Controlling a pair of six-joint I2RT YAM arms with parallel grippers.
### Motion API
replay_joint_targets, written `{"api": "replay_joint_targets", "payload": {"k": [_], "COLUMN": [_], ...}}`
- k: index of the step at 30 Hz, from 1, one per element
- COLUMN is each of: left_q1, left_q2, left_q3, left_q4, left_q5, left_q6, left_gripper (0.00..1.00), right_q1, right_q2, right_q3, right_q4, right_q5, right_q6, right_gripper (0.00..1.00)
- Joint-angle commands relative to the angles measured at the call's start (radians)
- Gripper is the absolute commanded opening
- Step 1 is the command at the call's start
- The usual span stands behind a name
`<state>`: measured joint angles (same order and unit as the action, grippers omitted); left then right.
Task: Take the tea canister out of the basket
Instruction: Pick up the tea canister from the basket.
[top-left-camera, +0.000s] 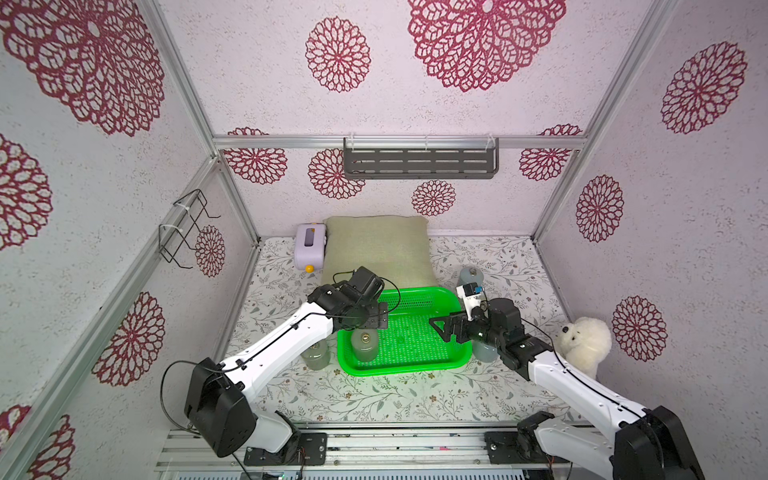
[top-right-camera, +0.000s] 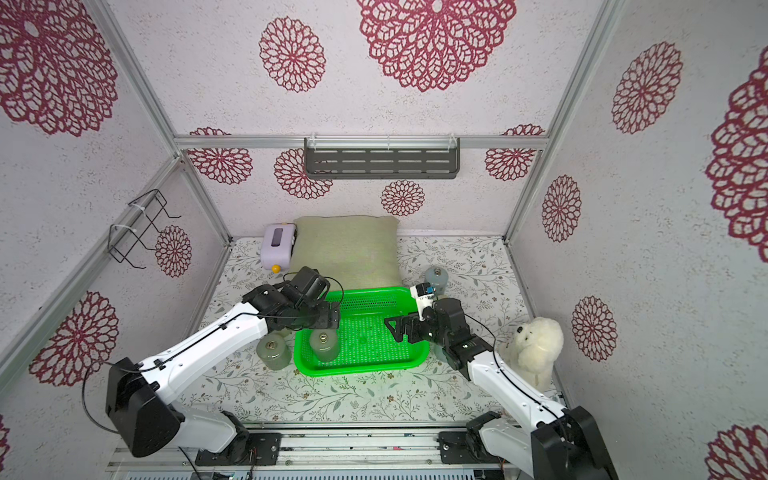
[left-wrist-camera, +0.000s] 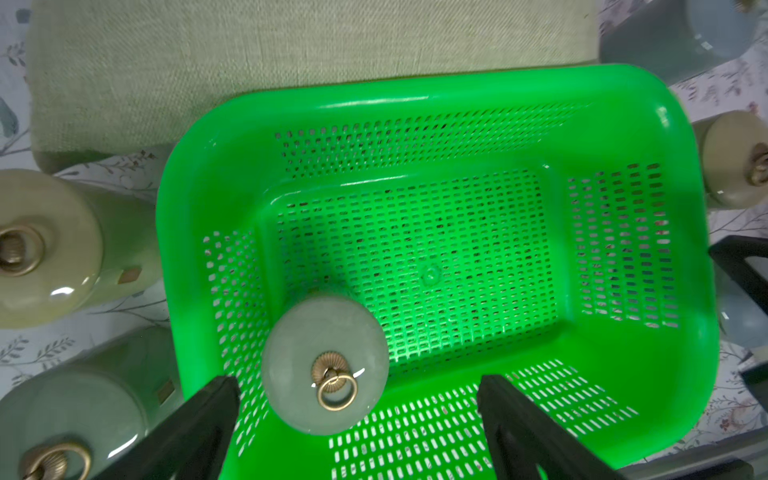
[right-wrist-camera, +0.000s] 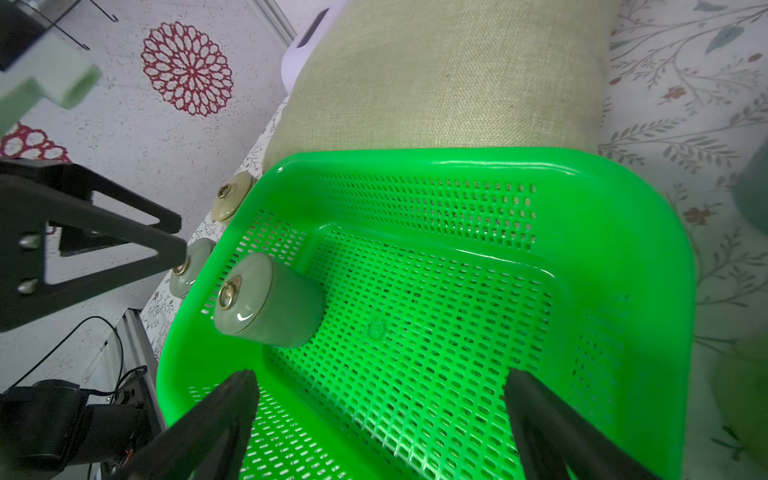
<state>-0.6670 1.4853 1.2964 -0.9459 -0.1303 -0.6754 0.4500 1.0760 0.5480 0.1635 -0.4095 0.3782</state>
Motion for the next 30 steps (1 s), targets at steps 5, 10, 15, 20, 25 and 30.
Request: {"api": "replay_joint_targets", "payload": {"k": [5, 10, 15, 20, 25, 30], "left_q1": [0.025, 0.03, 0.03, 0.03, 0.03, 0.046], "left_q2": [0.118, 0.166, 0.206, 0.234, 0.27, 0.304], "left_q3": [0.099, 0.13, 0.145, 0.135, 0.123, 0.111], "left_q4": [-0.229, -0.262, -0.284, -0.275, -0.257, -0.238], "left_q5": [0.047, 0.107, 0.124, 0.144, 0.153, 0.159], "left_q6": [0.031, 0.028, 0.026, 0.027, 0.034, 0.046], "left_gripper": [0.97, 0.97, 0.97, 0.97, 0.97, 0.97], "right_q1": [0.02, 0.027, 0.032, 0.047, 0.058, 0.065], "right_q2": [-0.084, -0.105, -0.076, -0.061, -0.064, -0.054], "right_q3": [-0.028, -0.043, -0.037, -0.034, -0.033, -0.031], "right_q4": [0.151, 0.158, 0.165, 0.173, 0.174, 0.179], "right_q5": [-0.091, -0.102, -0.148, -0.178, -0.181, -0.19], "right_q6": [0.029, 0.04, 0.05, 0.047, 0.044, 0.042], "right_gripper": [0.99, 0.99, 0.99, 0.99, 0.99, 0.99]}}
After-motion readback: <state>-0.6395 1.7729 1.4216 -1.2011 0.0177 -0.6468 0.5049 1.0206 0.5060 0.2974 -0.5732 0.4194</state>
